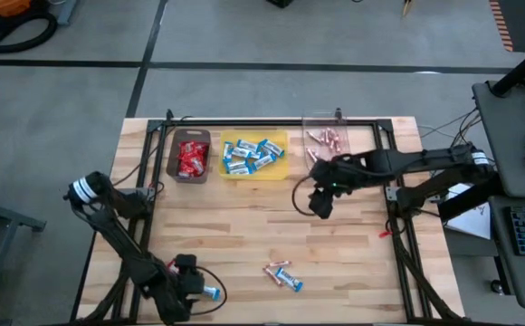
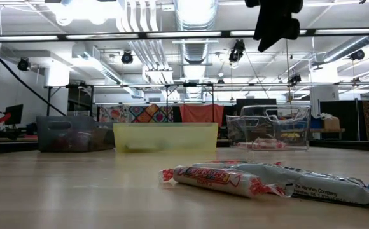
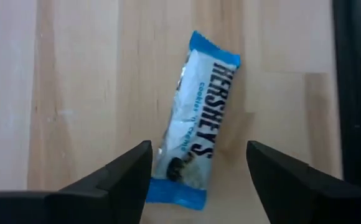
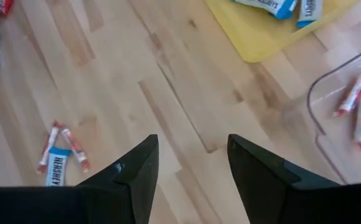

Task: Sort candy
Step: Put the white candy into the yellow bin

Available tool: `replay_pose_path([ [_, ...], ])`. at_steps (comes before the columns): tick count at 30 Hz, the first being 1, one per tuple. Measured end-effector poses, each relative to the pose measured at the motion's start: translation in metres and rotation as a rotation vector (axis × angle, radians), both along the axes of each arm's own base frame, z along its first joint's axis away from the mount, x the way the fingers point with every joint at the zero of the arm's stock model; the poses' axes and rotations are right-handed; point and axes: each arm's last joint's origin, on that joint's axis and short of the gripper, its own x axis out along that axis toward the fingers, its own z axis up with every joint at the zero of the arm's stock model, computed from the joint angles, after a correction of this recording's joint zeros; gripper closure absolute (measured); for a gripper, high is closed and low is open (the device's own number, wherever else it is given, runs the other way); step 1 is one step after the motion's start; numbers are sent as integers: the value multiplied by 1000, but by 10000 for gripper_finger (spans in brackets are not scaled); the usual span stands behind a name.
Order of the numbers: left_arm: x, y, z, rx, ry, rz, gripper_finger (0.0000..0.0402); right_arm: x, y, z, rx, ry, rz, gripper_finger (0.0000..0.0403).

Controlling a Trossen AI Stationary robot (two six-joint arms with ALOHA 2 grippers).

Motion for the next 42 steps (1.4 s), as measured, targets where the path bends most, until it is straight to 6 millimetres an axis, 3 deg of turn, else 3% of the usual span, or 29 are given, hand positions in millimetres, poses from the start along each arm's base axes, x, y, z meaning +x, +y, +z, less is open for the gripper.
replay_pose_path([
  [8,1,-2,-12,58,20,13,199,-2,24,0,-30,-11,19,220],
  [17,1,0,-12,82,13,16,328,8,59,-12,-105,-180,185,220],
  [21,1,0,-8,75,-10,16,366,20,74,-27,-135,-317,286,220],
  [24,1,2,-4,104,-50,20,372,32,84,-43,-166,-430,349,220],
  [30,11,4,27,244,-260,25,373,57,96,-81,-202,-506,394,220],
  [35,24,25,59,444,-384,82,373,70,101,-97,-204,-467,397,220],
  [42,55,96,94,666,-361,128,385,78,107,-85,-200,-444,407,220],
])
